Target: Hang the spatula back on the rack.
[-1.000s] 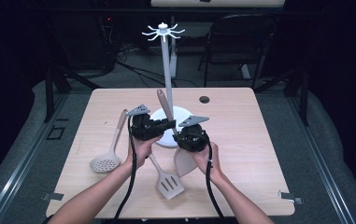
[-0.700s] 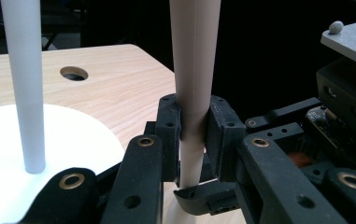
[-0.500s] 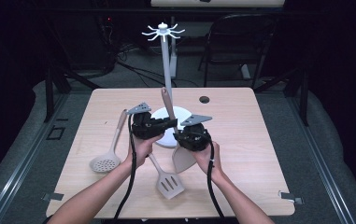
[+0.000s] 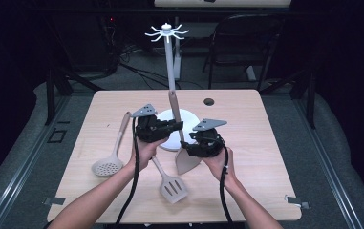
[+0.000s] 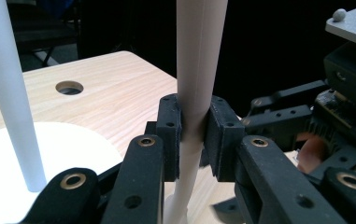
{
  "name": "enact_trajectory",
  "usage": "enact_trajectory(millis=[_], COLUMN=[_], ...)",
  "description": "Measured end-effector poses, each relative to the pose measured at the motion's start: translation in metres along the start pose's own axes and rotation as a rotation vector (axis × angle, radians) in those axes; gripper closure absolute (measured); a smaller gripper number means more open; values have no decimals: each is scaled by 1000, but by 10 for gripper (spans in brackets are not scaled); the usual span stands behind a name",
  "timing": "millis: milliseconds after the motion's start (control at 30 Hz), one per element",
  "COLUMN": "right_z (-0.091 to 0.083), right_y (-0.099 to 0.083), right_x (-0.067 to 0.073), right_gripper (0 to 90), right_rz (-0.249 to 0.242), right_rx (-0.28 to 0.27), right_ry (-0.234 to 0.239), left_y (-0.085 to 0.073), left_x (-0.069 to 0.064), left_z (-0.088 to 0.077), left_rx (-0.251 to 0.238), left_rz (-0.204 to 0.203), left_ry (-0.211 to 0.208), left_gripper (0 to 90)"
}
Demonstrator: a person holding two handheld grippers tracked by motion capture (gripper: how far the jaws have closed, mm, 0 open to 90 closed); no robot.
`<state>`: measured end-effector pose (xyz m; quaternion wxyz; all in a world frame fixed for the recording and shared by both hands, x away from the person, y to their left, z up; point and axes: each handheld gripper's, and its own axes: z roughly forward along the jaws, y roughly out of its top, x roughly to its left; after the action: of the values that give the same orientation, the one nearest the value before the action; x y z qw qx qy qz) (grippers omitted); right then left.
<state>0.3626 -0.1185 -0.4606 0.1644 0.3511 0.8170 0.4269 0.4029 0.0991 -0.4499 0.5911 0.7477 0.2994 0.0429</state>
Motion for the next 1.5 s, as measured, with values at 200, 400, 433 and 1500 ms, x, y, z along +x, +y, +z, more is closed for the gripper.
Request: enact_trajectory(millis=[200, 400, 433, 1500], right_z=[-12, -15, -16, -9], right_y=[-15, -26, -28, -42], right_x=[-14, -26, -26, -42], right_gripper=[232, 88, 69, 0], right_rz=[26, 41, 36, 17], right_rx=[34, 74, 79, 201], right_ry=[-15, -30, -33, -62], left_y=[8, 15, 16, 50], left_x=[-1, 0, 1, 16], left_z=[0, 2, 2, -2], left_rx=[-1, 6, 14, 36], left_rz=[30, 51, 51, 146], left_ry=[-3, -7, -12, -56], left_gripper=[771, 770, 770, 770])
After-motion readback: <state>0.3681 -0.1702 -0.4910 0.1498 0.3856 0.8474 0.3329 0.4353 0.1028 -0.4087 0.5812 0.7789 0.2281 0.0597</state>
